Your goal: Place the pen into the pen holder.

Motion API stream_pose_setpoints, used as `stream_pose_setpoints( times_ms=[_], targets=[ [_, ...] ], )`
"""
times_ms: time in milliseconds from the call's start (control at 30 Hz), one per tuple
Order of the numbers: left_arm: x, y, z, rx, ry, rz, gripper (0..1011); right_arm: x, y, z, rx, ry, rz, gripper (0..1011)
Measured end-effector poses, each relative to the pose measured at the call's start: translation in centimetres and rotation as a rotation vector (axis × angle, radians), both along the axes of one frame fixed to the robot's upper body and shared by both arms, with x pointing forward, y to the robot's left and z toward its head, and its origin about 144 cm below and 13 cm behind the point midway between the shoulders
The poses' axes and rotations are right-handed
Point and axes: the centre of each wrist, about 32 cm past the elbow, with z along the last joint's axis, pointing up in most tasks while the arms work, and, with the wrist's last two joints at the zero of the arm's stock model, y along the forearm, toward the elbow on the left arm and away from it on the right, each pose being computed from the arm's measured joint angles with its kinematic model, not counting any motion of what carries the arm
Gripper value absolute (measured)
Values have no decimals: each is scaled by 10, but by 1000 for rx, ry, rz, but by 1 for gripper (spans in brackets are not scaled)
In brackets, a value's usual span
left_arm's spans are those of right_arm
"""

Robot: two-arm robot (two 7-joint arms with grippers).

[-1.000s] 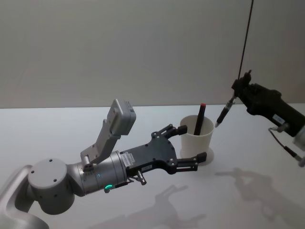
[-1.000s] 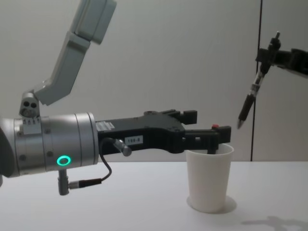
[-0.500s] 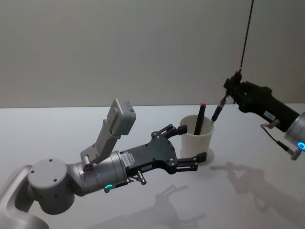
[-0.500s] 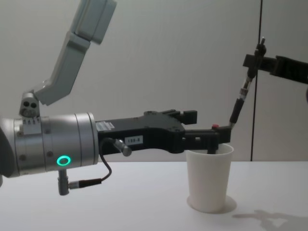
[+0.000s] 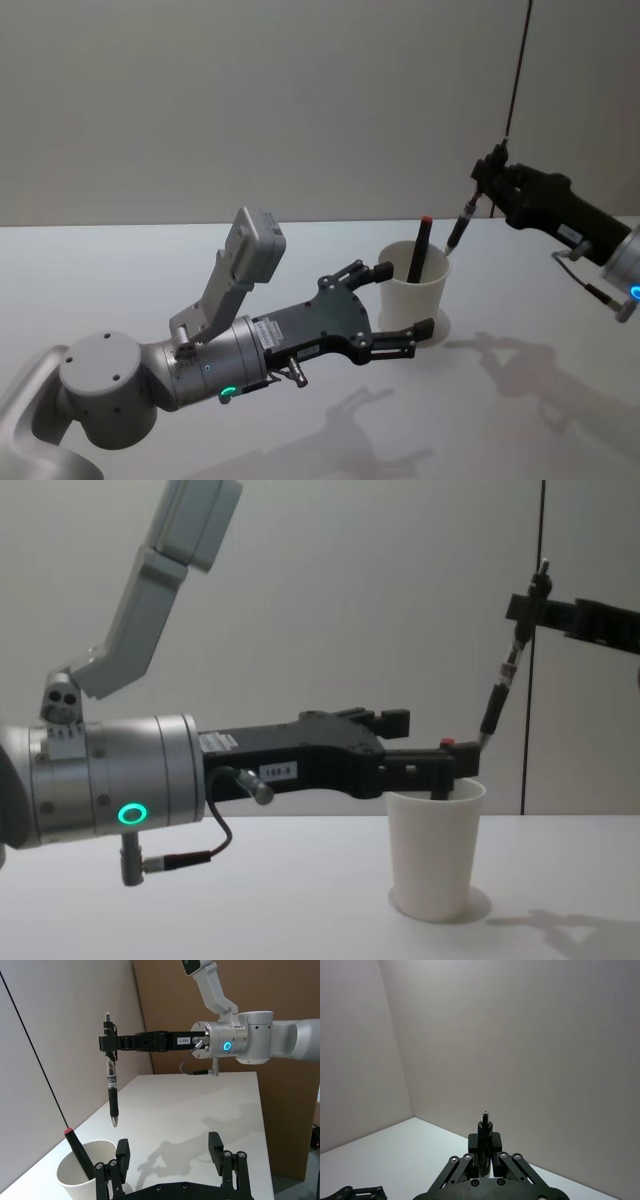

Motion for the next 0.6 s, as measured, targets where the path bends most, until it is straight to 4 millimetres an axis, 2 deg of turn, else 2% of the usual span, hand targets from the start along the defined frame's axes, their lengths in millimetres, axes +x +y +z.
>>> stream_pose_setpoints(
  times_ms=[600],
  targets=[
    [0,0,0,0,0,0,1000,20,-14,-8,30,27,57,132]
  ],
)
